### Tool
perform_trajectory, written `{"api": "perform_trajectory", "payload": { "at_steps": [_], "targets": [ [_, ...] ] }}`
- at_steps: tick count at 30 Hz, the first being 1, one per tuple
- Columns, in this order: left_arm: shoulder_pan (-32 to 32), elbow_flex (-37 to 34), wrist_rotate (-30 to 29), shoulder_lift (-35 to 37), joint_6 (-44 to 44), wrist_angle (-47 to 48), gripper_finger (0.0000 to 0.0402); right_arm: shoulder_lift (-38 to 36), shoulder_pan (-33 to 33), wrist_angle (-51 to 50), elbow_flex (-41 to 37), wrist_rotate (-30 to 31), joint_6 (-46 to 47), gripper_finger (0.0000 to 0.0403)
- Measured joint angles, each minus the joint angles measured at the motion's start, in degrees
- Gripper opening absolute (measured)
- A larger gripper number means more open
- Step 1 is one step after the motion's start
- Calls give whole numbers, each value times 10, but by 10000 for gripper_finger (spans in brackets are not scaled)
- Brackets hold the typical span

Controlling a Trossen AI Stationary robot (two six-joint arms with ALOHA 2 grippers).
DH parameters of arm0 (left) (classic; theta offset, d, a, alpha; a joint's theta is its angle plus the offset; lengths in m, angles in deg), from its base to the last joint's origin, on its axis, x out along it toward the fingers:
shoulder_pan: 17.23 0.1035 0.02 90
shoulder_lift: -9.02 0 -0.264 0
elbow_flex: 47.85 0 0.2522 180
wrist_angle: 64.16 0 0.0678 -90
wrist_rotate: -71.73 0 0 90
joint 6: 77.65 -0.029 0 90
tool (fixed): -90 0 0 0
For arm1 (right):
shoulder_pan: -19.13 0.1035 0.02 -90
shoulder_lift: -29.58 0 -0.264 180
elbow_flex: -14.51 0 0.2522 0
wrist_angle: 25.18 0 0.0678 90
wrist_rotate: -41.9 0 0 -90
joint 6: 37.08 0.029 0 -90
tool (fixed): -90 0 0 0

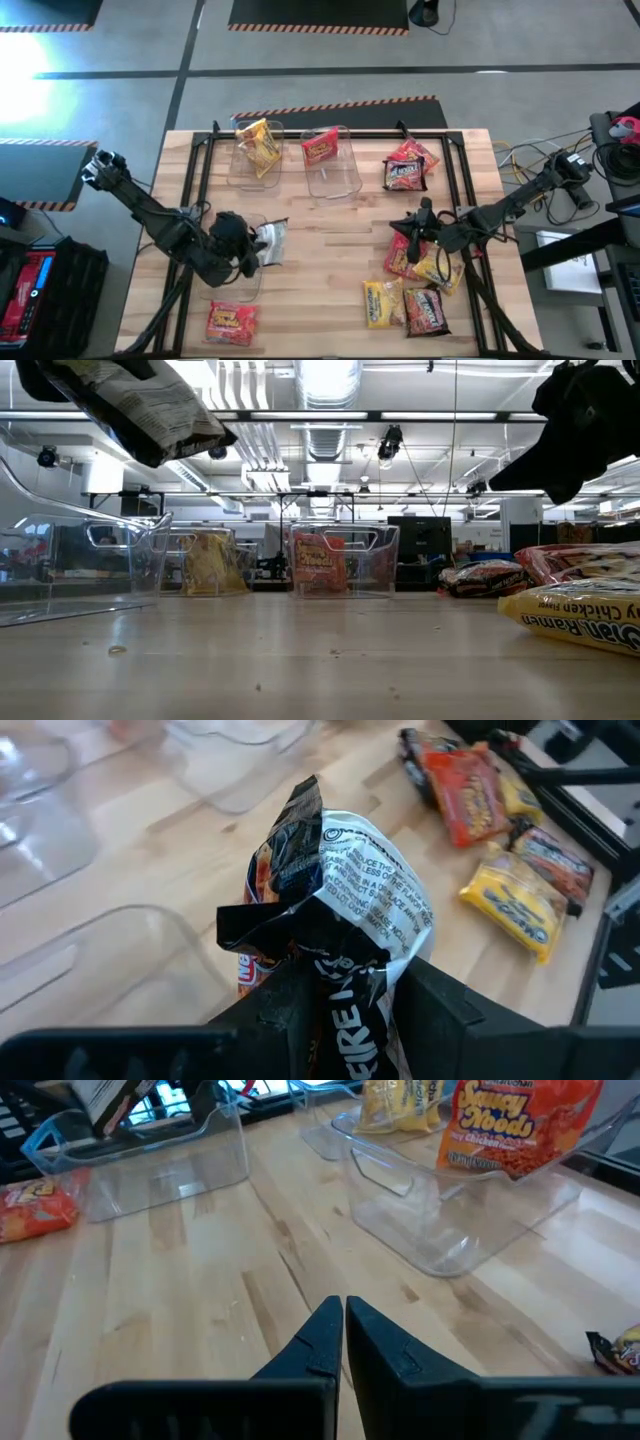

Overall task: Sort Maruchan noodles
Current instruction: Put the black noodle pack into the bottom transparent bin

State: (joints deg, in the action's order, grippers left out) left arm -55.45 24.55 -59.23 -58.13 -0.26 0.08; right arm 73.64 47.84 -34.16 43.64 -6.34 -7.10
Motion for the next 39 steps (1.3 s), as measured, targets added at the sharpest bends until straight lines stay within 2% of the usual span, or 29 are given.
{"api": "perform_trajectory", "payload": {
  "at_steps": [5,8,15,21,29,34,39],
  "targets": [
    [0,34,1,33,88,144,99,0,0,1,0,-2,0,9],
    [0,53,22,47,143,214,99,0,0,2,3,-2,-1,9],
    [4,60,179,58,208,275,100,0,0,2,3,-2,-2,9],
    [7,58,155,45,291,291,100,0,0,2,3,-2,-2,9],
    [9,58,189,11,434,295,100,0,0,2,3,-2,-2,9],
    [9,60,224,-18,493,332,100,0,0,2,3,-2,-2,9],
    [16,77,203,-18,554,373,100,0,0,2,3,-2,-2,9]
  ]
}}
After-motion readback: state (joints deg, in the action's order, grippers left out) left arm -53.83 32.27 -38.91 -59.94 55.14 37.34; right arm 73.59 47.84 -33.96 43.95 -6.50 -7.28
